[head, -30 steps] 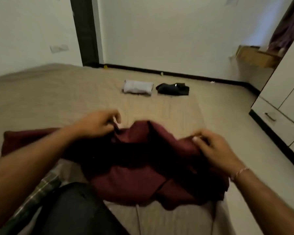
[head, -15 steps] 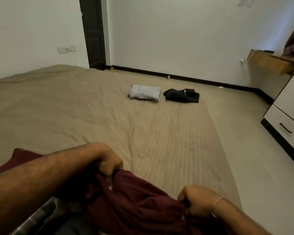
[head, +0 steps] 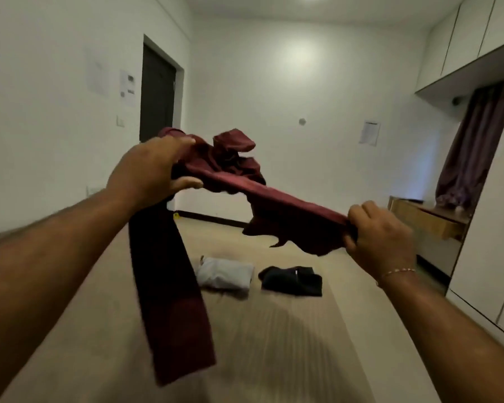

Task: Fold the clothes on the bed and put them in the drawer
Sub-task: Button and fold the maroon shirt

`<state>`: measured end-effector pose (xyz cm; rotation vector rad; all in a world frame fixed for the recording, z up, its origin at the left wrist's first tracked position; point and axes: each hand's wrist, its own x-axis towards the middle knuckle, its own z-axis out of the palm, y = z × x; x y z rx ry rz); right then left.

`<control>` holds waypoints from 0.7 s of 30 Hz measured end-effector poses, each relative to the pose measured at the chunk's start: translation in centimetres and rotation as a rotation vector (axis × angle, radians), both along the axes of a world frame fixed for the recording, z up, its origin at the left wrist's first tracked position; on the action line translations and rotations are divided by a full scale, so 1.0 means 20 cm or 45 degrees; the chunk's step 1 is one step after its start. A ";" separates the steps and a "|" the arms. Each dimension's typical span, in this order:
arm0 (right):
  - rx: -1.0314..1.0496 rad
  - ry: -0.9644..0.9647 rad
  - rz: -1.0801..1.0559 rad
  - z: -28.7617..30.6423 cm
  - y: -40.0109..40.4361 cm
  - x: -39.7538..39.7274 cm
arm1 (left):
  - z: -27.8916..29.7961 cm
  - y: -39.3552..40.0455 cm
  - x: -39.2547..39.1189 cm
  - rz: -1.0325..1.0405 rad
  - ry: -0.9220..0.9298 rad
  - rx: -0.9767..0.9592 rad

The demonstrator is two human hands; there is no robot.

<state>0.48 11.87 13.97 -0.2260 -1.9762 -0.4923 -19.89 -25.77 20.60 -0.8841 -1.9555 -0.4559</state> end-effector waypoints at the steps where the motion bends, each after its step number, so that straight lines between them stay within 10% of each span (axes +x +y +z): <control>1: 0.063 -0.043 -0.001 -0.05 0.03 0.04 | -0.05 -0.05 0.01 0.019 0.088 -0.067; 9: 0.271 -0.648 0.195 -1.11 -0.14 0.70 | -1.30 -0.62 0.45 0.261 -0.282 -0.794; 13: 0.210 -0.949 0.242 -1.60 -0.34 1.10 | -1.88 -0.97 0.76 0.421 -0.730 -0.649; 17: 0.044 -1.125 0.128 -1.76 -0.52 1.33 | -2.07 -1.11 0.99 0.708 -1.157 0.014; 21: -0.140 -1.226 -0.065 -1.74 -0.57 1.40 | -1.90 -0.97 1.04 0.203 -1.837 1.843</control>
